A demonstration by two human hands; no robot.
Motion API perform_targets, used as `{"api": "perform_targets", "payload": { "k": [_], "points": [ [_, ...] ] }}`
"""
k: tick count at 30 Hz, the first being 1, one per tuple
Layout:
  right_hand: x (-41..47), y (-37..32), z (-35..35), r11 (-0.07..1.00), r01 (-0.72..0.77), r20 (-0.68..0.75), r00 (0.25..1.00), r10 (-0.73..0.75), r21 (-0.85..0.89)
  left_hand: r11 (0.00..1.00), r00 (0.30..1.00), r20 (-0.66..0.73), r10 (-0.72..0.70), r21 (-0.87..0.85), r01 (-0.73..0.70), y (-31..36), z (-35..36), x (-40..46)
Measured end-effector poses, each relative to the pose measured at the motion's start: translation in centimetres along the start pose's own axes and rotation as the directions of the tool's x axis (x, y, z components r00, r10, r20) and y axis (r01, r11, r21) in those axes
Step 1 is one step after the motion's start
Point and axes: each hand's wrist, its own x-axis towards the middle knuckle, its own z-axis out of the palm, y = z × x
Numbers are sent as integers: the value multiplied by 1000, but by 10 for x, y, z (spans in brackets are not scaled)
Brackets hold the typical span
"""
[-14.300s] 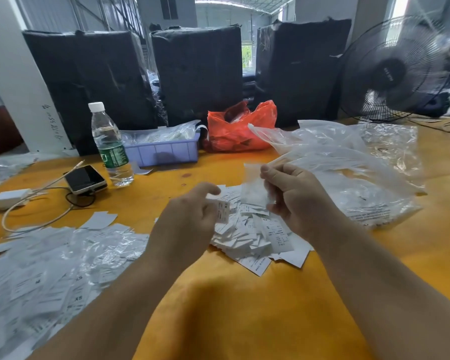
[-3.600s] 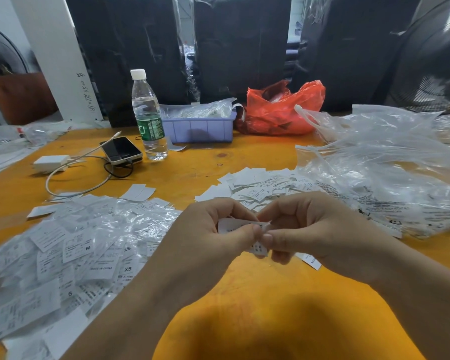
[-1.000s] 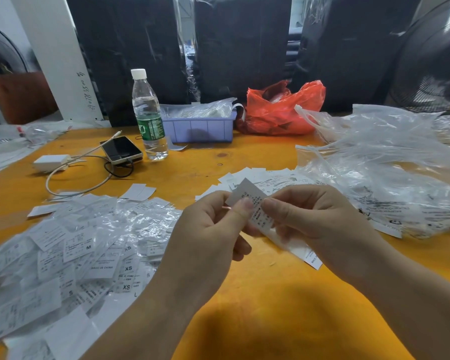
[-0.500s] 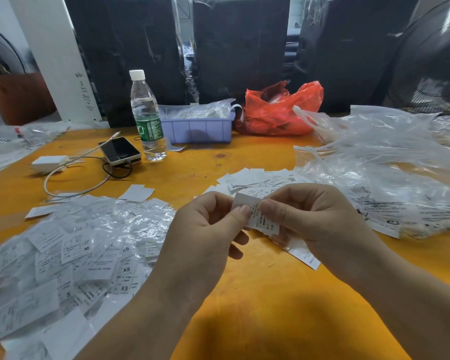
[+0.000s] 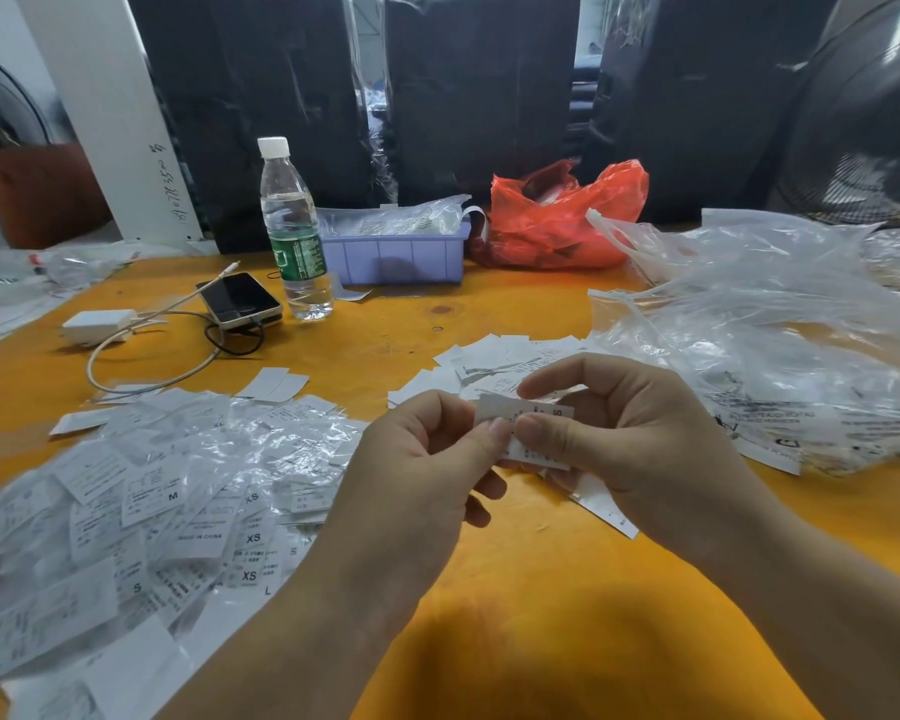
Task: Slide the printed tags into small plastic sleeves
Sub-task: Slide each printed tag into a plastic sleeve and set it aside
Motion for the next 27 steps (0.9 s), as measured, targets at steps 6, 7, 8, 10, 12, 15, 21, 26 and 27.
{"api": "perform_targets", "payload": {
  "k": [6,7,8,10,12,15,21,26,27],
  "points": [
    [1,-2,-2,998,-22,25,999,24,-58,997,1000,-1,10,78,-10,0,-4,1],
    [1,-4,-3,998,-42,44,998,44,-52,996,1000,-11,13,88,-12,0,-4,2],
    [2,-6,-4,997,-65,71,995,67,-37,996,1000,-23,14,94,-12,0,-5,2],
    [3,-10,-9,994,-110,137,985,108,8,995,999,-43,11,104,-6,-1,-6,3],
    [4,-13,-15,990,-135,180,976,126,37,994,998,-56,4,112,2,-2,-6,3],
    [5,-14,-19,990,-143,173,975,139,14,991,998,-59,12,133,-4,-3,-6,4],
    [6,-12,-18,978,-206,169,964,207,-24,980,998,-39,53,193,-45,-2,-6,3],
    [6,-12,-17,972,-232,188,954,233,-24,935,982,-47,185,315,-161,2,-5,-1],
    [6,-12,-17,971,-237,198,951,238,-27,928,977,-52,209,327,-181,2,-4,-1]
  ]
}}
